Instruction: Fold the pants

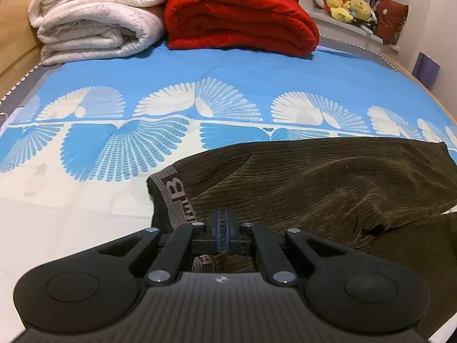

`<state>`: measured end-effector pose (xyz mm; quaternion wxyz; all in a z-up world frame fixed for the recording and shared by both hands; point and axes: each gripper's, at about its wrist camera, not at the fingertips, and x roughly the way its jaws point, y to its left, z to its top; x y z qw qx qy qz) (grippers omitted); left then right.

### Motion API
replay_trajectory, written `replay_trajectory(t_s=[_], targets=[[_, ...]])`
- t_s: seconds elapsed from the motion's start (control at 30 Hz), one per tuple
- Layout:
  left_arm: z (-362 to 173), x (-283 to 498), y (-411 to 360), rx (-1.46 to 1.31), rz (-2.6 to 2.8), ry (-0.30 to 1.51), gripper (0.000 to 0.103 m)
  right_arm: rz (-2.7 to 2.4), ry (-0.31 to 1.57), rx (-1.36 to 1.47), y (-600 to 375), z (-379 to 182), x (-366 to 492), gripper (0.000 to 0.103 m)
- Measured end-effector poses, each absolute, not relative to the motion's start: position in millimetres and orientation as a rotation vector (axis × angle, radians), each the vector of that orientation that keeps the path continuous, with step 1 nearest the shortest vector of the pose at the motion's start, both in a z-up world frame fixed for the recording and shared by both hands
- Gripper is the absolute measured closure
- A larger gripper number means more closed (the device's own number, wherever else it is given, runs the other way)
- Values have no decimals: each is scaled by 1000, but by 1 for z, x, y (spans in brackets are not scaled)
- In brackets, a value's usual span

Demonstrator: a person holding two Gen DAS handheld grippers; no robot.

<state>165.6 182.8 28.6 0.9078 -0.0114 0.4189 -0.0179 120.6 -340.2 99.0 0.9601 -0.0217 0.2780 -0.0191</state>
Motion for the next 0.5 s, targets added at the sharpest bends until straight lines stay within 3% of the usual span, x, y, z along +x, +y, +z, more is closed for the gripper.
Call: replay_trajectory(t_s=[0.17, 0.27, 0.5], targets=[[23, 183, 200, -99, 2, 874, 102, -16, 563, -1, -336, 105, 129, 58], [15, 195, 217, -139, 52, 883, 102, 0, 542, 3, -330, 109, 130, 75], [1, 223, 230, -164, 122, 869, 97, 30, 557, 29, -325, 107, 139, 77]])
